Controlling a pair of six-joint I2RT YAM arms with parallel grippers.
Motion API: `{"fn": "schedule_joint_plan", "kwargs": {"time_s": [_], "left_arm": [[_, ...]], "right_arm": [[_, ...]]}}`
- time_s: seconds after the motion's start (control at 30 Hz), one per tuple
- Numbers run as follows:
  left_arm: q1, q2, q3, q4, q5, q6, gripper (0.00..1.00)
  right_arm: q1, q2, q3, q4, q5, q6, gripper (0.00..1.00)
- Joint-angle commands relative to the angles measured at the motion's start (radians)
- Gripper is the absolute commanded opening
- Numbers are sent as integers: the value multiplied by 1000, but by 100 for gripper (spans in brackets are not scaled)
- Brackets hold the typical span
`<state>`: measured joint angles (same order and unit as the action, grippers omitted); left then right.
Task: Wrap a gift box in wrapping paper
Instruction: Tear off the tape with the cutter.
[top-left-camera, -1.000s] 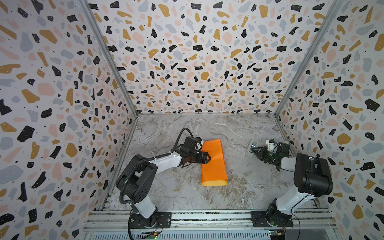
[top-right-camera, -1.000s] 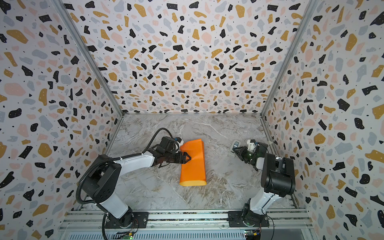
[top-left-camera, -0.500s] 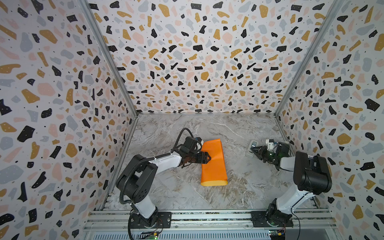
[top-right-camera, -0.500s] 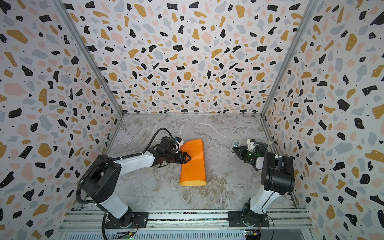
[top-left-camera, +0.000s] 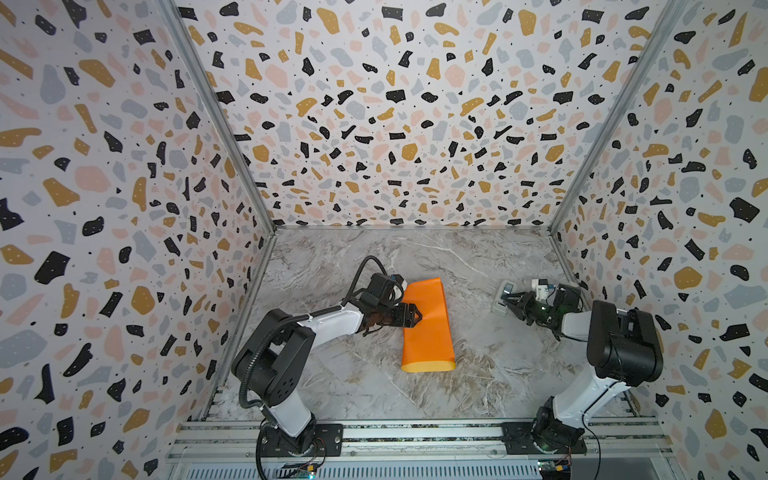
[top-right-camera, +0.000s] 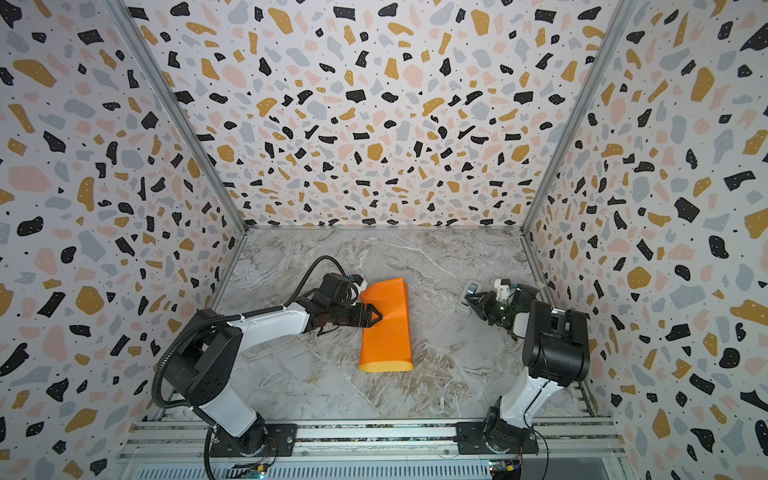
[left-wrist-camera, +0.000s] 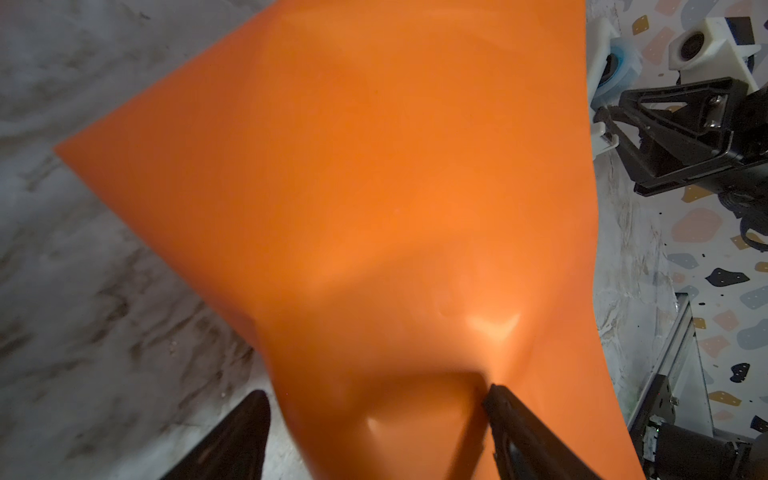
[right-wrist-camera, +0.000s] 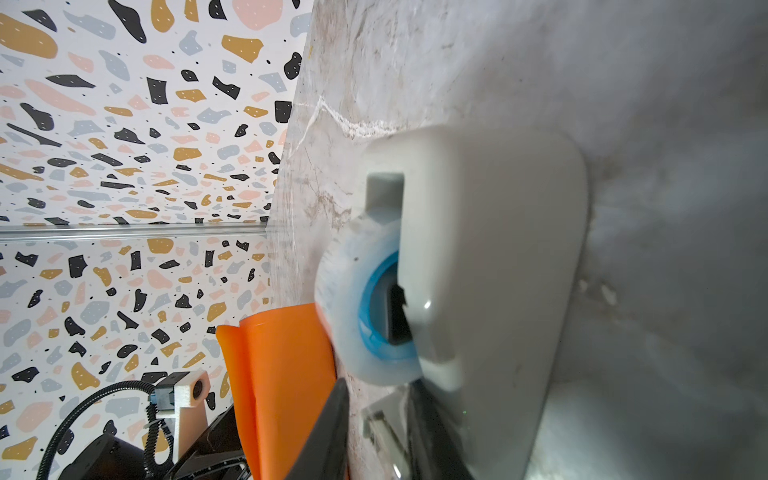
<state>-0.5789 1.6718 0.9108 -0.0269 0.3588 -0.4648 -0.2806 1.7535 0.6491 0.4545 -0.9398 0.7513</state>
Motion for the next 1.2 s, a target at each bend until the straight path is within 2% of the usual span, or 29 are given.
{"fn": "schedule_joint_plan", "kwargs": {"time_s": [0.0, 0.2, 0.53, 1.03, 1.17], "left_arm": [[3, 15, -20, -137, -69, 26, 82], [4, 10, -20, -140, -70, 26, 82], [3, 11, -20, -137, -70, 25, 82], [3, 14, -18, -136, -72, 25, 81], [4, 17, -17, -135, -69, 25, 81]], "right_arm": [[-6, 27, 19, -86, -9, -30, 26], [-17, 28, 26, -113, -19, -45, 26], [-35, 25, -10, -45, -39, 5, 25], [-5, 81, -30, 121, -103, 124, 24], [-2, 102, -52, 216, -128, 189, 22]]}}
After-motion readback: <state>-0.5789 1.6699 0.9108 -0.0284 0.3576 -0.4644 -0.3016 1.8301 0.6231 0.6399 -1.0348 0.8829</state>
